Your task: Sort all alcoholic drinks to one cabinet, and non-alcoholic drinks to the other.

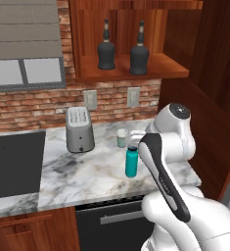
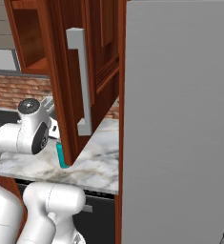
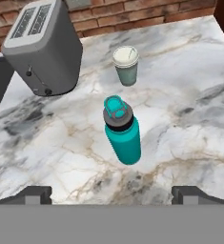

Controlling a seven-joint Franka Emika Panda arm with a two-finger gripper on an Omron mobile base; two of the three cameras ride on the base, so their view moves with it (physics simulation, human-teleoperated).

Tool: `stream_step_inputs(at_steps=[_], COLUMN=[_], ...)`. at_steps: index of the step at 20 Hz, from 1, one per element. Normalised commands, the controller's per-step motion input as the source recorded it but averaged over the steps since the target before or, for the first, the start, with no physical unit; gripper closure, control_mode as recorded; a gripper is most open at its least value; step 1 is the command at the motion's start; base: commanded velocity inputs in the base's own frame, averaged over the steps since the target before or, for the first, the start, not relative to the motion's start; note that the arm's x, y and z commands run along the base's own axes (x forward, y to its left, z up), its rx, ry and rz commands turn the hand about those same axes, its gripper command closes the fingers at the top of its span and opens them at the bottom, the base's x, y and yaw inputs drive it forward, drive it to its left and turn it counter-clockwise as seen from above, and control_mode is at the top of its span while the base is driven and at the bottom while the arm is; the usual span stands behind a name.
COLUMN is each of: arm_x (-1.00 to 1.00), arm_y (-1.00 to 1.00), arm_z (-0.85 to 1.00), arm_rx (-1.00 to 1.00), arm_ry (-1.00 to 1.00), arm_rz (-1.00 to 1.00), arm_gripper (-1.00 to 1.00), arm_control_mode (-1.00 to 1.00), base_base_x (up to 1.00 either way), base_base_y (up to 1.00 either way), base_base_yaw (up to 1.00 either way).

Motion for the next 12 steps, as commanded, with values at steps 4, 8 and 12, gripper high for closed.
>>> stream_step_inputs(at_steps=[4,8,12], arm_x=[0.22,0.29,0.33], arm_y=[0.0,-0.04,-0.07], arm_z=[-0.29,-0.12,-0.04], arm_rx=[-0.06,-0.06,-0.04], arm_ry=[0.0,0.0,0.0], arm_rz=[0.09,0.08,0.07], arm_gripper=[-1.0,-1.0,-1.0], arm_control_mode=[-1.0,-1.0,-1.0], base_base_x=[0.0,0.0,0.0], base_base_y=[0.0,0.0,0.0], base_base_yaw=[0.0,0.0,0.0])
